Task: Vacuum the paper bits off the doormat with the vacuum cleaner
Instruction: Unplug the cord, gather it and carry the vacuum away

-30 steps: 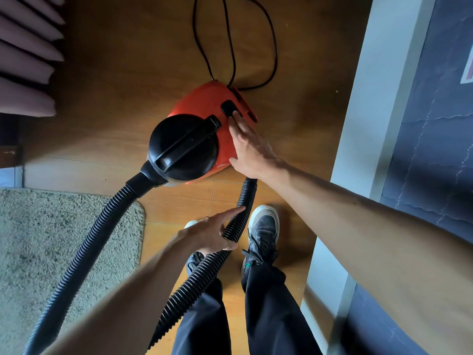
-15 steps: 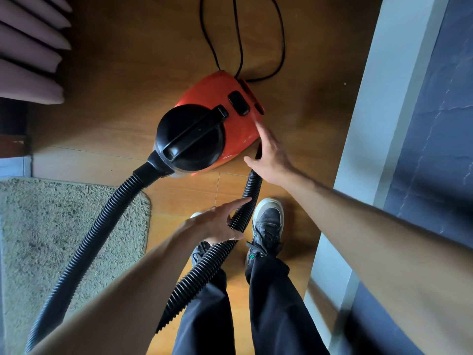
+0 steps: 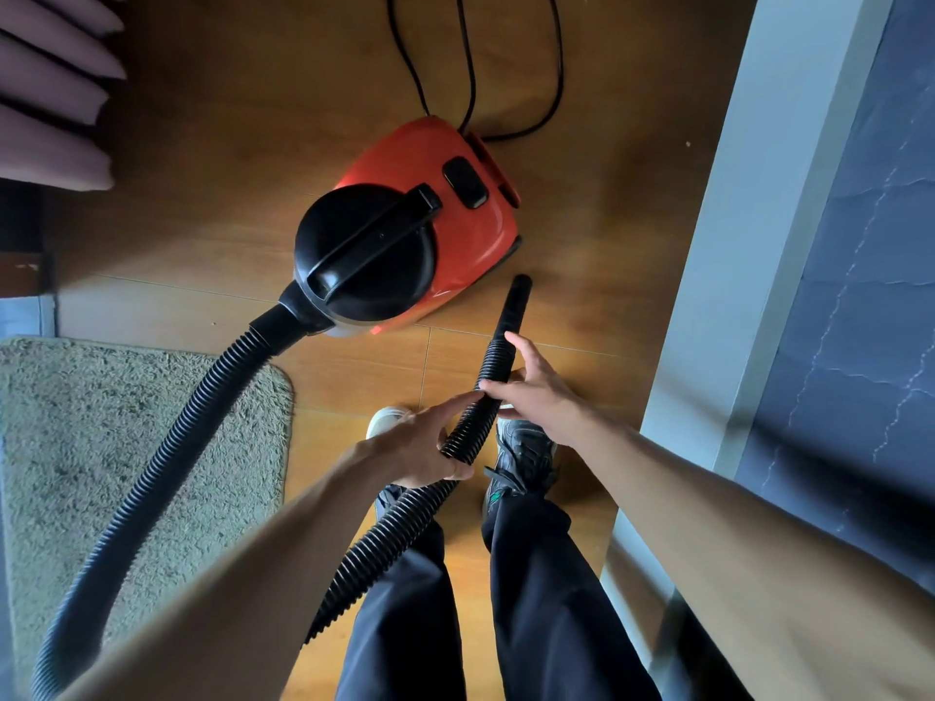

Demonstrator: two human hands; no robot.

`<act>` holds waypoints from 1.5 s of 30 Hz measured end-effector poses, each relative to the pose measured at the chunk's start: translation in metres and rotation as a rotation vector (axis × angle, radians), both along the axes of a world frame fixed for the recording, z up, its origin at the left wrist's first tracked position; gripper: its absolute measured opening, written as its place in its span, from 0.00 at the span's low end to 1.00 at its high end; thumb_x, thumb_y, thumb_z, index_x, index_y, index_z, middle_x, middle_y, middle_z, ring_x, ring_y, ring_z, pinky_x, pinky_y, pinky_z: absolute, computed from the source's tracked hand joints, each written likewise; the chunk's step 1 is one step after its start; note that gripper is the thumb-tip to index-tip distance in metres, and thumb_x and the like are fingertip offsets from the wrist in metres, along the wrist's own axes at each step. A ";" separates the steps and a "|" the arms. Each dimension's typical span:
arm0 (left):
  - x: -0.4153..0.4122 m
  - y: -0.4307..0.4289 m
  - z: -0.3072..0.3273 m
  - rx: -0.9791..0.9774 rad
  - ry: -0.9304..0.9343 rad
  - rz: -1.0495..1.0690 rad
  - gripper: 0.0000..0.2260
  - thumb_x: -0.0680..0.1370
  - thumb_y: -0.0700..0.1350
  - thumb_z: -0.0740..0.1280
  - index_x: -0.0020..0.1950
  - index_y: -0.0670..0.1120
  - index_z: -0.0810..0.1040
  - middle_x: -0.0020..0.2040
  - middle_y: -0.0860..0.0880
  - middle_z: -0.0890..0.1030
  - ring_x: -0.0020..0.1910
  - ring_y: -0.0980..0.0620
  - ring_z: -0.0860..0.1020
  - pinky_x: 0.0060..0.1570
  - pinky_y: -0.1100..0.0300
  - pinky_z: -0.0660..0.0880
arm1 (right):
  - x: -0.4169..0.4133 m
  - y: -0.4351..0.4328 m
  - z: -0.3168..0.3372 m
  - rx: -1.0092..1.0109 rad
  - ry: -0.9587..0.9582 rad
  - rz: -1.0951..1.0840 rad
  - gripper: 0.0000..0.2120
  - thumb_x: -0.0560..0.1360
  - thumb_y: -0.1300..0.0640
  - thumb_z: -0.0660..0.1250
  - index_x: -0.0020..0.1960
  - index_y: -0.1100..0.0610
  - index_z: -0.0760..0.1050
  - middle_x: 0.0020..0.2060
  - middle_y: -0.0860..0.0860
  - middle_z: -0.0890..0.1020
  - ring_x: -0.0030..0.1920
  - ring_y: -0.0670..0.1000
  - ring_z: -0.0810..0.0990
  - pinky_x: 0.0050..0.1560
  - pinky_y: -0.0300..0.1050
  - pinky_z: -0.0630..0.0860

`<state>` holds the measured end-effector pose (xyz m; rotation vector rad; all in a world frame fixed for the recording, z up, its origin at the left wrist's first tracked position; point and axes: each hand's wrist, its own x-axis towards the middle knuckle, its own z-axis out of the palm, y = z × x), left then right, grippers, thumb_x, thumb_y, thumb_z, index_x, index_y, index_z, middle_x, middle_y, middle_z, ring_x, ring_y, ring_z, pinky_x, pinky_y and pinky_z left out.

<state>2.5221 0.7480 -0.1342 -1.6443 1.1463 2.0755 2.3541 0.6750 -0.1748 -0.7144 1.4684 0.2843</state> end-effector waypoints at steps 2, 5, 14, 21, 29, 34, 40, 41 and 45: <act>-0.001 0.006 -0.001 -0.007 -0.019 0.013 0.43 0.75 0.48 0.74 0.79 0.66 0.48 0.64 0.45 0.74 0.58 0.46 0.76 0.53 0.51 0.79 | 0.001 0.002 -0.004 0.020 0.003 -0.011 0.41 0.72 0.59 0.75 0.73 0.34 0.57 0.55 0.52 0.77 0.45 0.52 0.85 0.44 0.48 0.84; -0.003 0.021 0.000 -0.072 -0.073 0.077 0.42 0.74 0.47 0.75 0.79 0.64 0.52 0.65 0.43 0.75 0.59 0.46 0.76 0.51 0.56 0.76 | 0.005 0.007 -0.005 0.031 -0.039 -0.080 0.41 0.73 0.66 0.71 0.73 0.36 0.57 0.58 0.49 0.71 0.46 0.51 0.82 0.41 0.45 0.84; 0.018 0.089 0.013 -0.234 -0.312 -0.055 0.34 0.73 0.44 0.69 0.76 0.64 0.61 0.62 0.51 0.80 0.51 0.47 0.80 0.42 0.55 0.77 | 0.027 0.036 -0.011 -0.046 0.085 -0.154 0.43 0.74 0.68 0.70 0.73 0.34 0.54 0.56 0.46 0.67 0.51 0.56 0.81 0.48 0.53 0.83; 0.022 0.125 -0.020 -0.363 -0.347 -0.011 0.34 0.74 0.44 0.72 0.75 0.64 0.64 0.57 0.54 0.81 0.44 0.50 0.79 0.34 0.59 0.73 | 0.031 0.056 -0.027 -0.155 0.074 -0.150 0.46 0.71 0.69 0.71 0.70 0.31 0.52 0.60 0.48 0.69 0.59 0.57 0.77 0.57 0.59 0.79; 0.021 0.164 -0.067 -0.528 -0.338 -0.064 0.36 0.73 0.47 0.75 0.77 0.62 0.63 0.59 0.54 0.79 0.46 0.47 0.80 0.37 0.53 0.78 | 0.023 0.083 -0.052 -0.260 0.069 -0.120 0.49 0.70 0.70 0.71 0.71 0.30 0.50 0.63 0.47 0.67 0.57 0.54 0.77 0.54 0.54 0.81; 0.019 0.193 -0.084 -0.518 -0.359 -0.133 0.35 0.74 0.48 0.73 0.77 0.63 0.61 0.61 0.54 0.77 0.50 0.46 0.80 0.39 0.54 0.75 | 0.022 0.119 -0.075 -0.253 0.097 -0.088 0.49 0.71 0.70 0.69 0.72 0.31 0.46 0.55 0.53 0.76 0.47 0.57 0.82 0.47 0.51 0.83; 0.018 0.212 -0.107 -0.545 -0.363 -0.221 0.36 0.75 0.50 0.73 0.78 0.62 0.58 0.64 0.52 0.75 0.52 0.46 0.79 0.42 0.54 0.76 | 0.022 0.143 -0.094 -0.288 0.076 -0.129 0.50 0.71 0.73 0.67 0.73 0.32 0.47 0.63 0.54 0.72 0.48 0.50 0.80 0.47 0.50 0.83; 0.016 0.216 -0.107 -0.541 -0.359 -0.231 0.35 0.75 0.51 0.72 0.78 0.62 0.58 0.64 0.53 0.75 0.52 0.46 0.79 0.42 0.54 0.76 | 0.021 0.147 -0.094 -0.300 0.077 -0.148 0.50 0.70 0.73 0.67 0.73 0.33 0.48 0.65 0.54 0.71 0.49 0.50 0.80 0.47 0.49 0.83; 0.009 0.223 -0.110 -0.564 -0.341 -0.190 0.30 0.78 0.50 0.68 0.78 0.61 0.60 0.63 0.52 0.76 0.50 0.46 0.79 0.39 0.55 0.74 | 0.017 0.157 -0.094 -0.358 0.096 -0.131 0.49 0.70 0.72 0.68 0.75 0.36 0.48 0.69 0.52 0.69 0.54 0.48 0.78 0.48 0.45 0.81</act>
